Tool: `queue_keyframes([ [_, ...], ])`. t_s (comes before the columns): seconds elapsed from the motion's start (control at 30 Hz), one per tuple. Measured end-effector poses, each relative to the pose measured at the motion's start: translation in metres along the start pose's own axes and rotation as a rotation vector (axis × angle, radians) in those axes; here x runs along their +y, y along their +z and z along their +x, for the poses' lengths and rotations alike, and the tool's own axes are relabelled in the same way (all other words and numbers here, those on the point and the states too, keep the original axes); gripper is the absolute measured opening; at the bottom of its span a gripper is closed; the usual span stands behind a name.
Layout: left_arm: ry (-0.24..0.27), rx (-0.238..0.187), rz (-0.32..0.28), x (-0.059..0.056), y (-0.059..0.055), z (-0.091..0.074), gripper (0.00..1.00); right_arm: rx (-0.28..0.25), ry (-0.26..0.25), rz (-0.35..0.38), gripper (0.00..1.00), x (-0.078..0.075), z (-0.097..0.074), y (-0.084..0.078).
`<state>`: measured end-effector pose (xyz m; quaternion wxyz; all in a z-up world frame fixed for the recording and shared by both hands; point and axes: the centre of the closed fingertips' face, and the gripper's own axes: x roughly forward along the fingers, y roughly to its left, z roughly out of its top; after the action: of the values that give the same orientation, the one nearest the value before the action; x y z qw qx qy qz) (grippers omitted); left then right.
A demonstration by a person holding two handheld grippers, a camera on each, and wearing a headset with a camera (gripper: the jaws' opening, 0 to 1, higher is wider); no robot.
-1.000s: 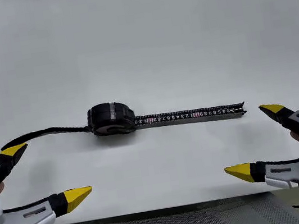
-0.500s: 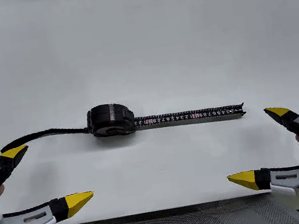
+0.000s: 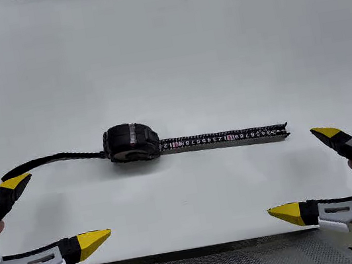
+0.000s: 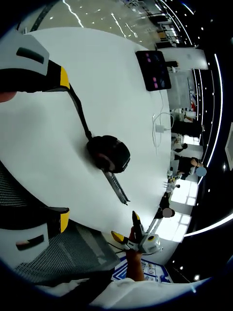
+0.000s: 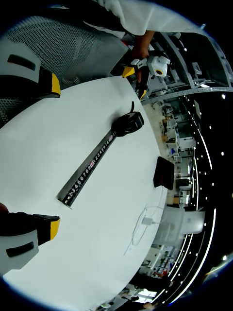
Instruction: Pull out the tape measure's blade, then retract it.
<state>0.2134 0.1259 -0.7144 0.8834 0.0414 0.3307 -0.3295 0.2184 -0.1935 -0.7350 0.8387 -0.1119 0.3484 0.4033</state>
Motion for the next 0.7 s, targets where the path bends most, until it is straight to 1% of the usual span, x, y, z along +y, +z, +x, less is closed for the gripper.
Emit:
queue_keyframes([
  [0.23,0.002,-0.002,-0.004,-0.0003,-0.0004,0.0002,0.98,0.003,0.0,-0.002,0.99,0.0008,-0.0003,0.0005],
  [0.37,0.004,0.004,-0.007,0.0008,-0.0028,0.0003,0.98,0.006,0.0,0.002,0.99,-0.0002,-0.0001,-0.0001],
  [0.53,0.012,0.003,-0.001,0.0031,-0.0014,0.0003,0.99,0.006,-0.003,0.002,0.99,-0.0017,-0.0006,0.0005],
  [0.7,0.01,0.002,-0.002,0.002,-0.0015,0.0015,0.99,0.004,-0.005,0.003,0.99,-0.0036,-0.0006,0.0001],
])
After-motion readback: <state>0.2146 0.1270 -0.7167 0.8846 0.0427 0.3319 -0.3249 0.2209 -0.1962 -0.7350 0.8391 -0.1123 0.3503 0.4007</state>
